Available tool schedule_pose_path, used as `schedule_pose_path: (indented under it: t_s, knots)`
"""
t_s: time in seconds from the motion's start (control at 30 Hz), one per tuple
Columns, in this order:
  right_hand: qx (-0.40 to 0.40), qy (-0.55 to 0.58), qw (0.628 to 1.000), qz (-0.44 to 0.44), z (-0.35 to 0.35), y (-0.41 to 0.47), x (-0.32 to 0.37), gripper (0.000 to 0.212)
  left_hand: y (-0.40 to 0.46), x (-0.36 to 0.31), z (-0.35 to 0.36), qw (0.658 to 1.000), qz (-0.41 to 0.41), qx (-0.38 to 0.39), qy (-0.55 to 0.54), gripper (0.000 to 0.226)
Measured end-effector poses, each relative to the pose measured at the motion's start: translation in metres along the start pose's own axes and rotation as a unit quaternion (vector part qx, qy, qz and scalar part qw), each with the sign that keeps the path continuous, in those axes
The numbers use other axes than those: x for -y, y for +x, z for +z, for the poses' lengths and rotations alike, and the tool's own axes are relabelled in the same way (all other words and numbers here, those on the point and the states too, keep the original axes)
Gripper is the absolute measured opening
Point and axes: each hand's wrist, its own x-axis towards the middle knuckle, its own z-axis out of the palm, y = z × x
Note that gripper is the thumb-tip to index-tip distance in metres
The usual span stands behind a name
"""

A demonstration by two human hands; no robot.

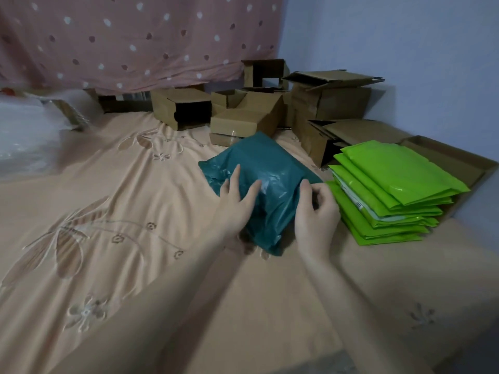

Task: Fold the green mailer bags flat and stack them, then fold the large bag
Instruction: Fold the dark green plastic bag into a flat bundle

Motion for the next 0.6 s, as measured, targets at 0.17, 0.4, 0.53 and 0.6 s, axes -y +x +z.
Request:
schedule_pose_path:
  t_s: [0.17, 0.4, 0.53, 0.6]
  knots:
    - [-0.041, -0.061, 0.987, -0.143, -0.024, 0.028, 0.005, 0.009, 0.020, 0.002, 0.001, 0.999, -0.027, 0.005, 0.042, 0.066]
    - [0.234, -0.215, 0.941, -0.117, -0.020, 0.068, -0.011, 0.055, 0.031, 0.022, -0.005, 0.993, 0.015, 0.061, 0.100, 0.069]
    - [0.314, -0.213, 0.920, -0.093, -0.014, 0.063, -0.029, 0.065, 0.040, 0.023, 0.006, 0.991, 0.065, 0.093, 0.068, 0.083]
    - [0.312, -0.219, 0.921, -0.081, -0.016, 0.064, -0.032, 0.057, 0.050, 0.024, 0.014, 0.986, 0.098, 0.112, 0.069, 0.086]
